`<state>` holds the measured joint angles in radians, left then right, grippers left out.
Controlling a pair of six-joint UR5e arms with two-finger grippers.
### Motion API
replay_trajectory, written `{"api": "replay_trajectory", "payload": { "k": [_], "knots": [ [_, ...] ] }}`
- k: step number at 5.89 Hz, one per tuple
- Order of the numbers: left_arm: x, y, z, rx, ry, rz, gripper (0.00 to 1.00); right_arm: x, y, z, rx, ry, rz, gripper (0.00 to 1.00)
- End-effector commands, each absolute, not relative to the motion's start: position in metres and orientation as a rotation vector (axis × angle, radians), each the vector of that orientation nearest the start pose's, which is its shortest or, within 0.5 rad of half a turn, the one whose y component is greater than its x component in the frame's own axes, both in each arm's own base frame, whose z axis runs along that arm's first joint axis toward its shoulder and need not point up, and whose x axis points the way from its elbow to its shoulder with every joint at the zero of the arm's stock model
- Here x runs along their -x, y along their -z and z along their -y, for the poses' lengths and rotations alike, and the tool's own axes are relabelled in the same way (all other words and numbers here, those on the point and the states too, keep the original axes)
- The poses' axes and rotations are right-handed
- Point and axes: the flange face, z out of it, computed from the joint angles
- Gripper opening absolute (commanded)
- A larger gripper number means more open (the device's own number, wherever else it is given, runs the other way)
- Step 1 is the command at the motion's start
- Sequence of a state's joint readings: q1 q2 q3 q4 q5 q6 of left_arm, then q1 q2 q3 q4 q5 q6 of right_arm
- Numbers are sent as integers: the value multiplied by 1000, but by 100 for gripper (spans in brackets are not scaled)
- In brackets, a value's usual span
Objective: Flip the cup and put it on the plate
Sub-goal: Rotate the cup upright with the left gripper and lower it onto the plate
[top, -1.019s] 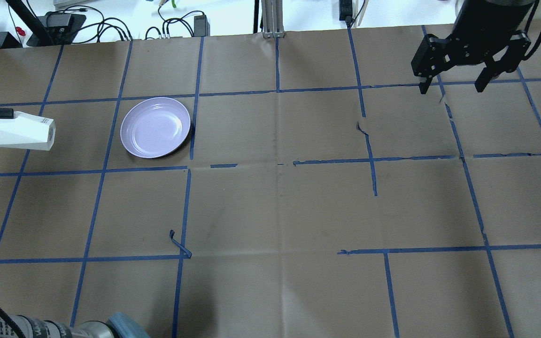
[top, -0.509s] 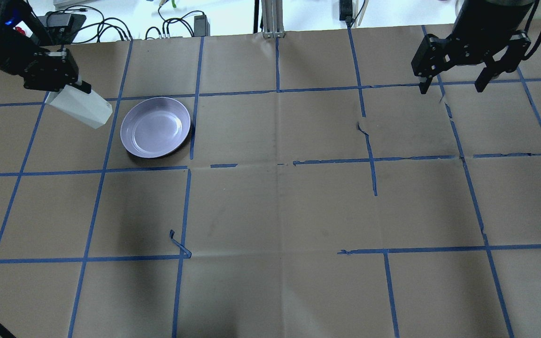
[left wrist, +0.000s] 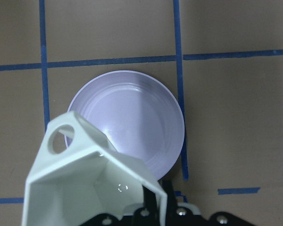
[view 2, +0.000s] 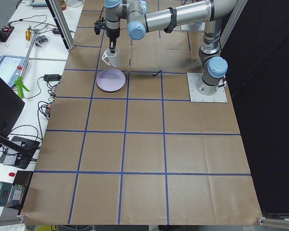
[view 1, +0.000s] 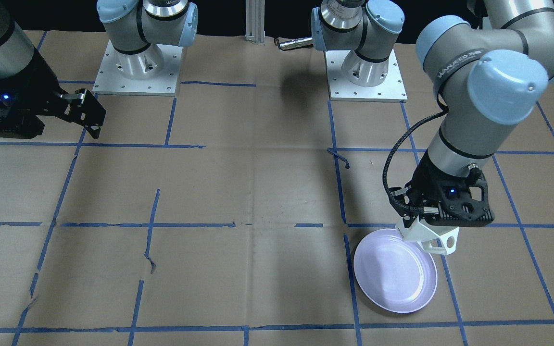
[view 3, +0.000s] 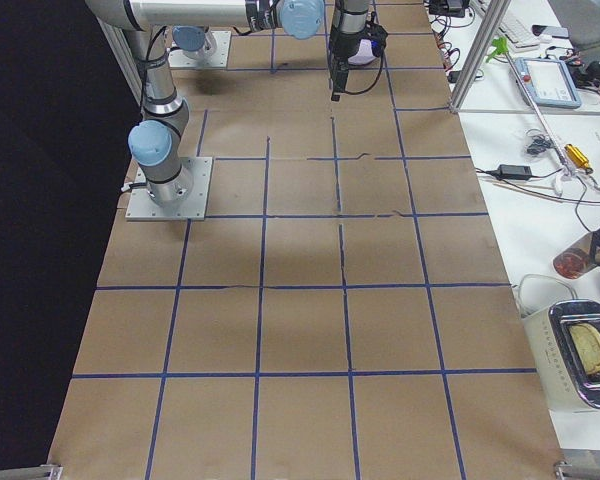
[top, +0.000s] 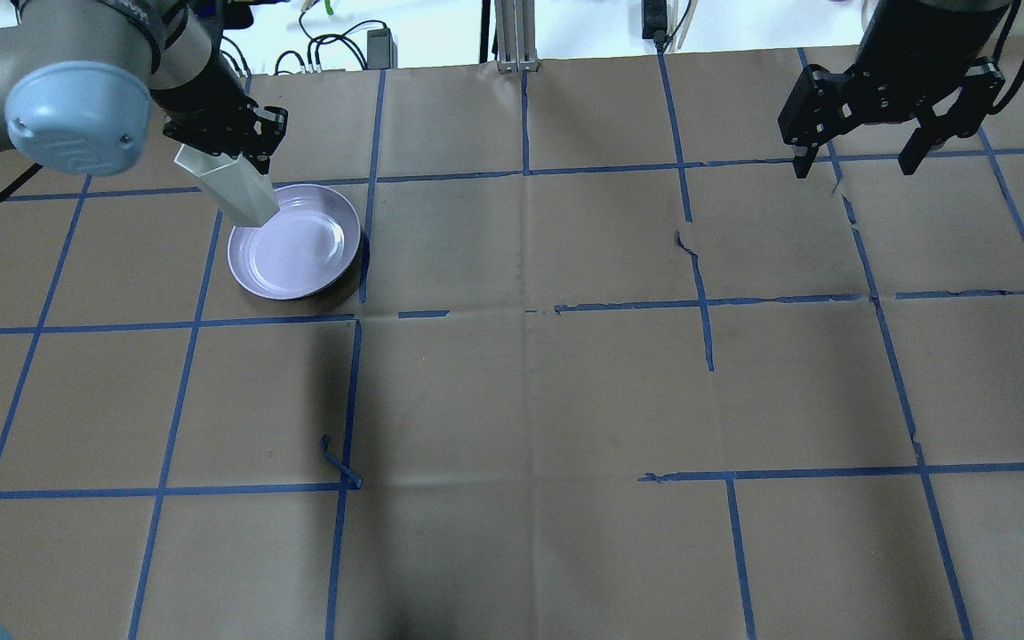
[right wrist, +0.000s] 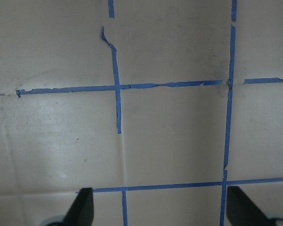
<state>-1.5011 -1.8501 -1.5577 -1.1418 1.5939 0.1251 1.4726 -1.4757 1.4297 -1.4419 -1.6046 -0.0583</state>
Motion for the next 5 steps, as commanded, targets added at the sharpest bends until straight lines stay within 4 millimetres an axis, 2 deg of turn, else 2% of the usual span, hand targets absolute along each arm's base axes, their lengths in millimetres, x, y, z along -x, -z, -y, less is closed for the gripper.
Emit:
{"api": "replay_trajectory", "payload": {
  "k": [1,2,3,4,5],
  "knots": [
    [92,-311,640,-92,401,-3049,0,-78,-496,533,-61,-135,-3165,100],
    [89,-271,644,-89,456,-2996,0,-78,-496,533,-61,-135,-3165,100],
    [88,-253,640,-90,409,-2985,0,-78,-496,533,-61,-135,-3165,100],
    [87,-247,638,-86,370,-2993,0,-78,-496,533,-61,-135,-3165,100],
    [87,-231,626,-92,314,-3008,1,-78,-496,533,-61,-135,-3165,100]
  ]
}}
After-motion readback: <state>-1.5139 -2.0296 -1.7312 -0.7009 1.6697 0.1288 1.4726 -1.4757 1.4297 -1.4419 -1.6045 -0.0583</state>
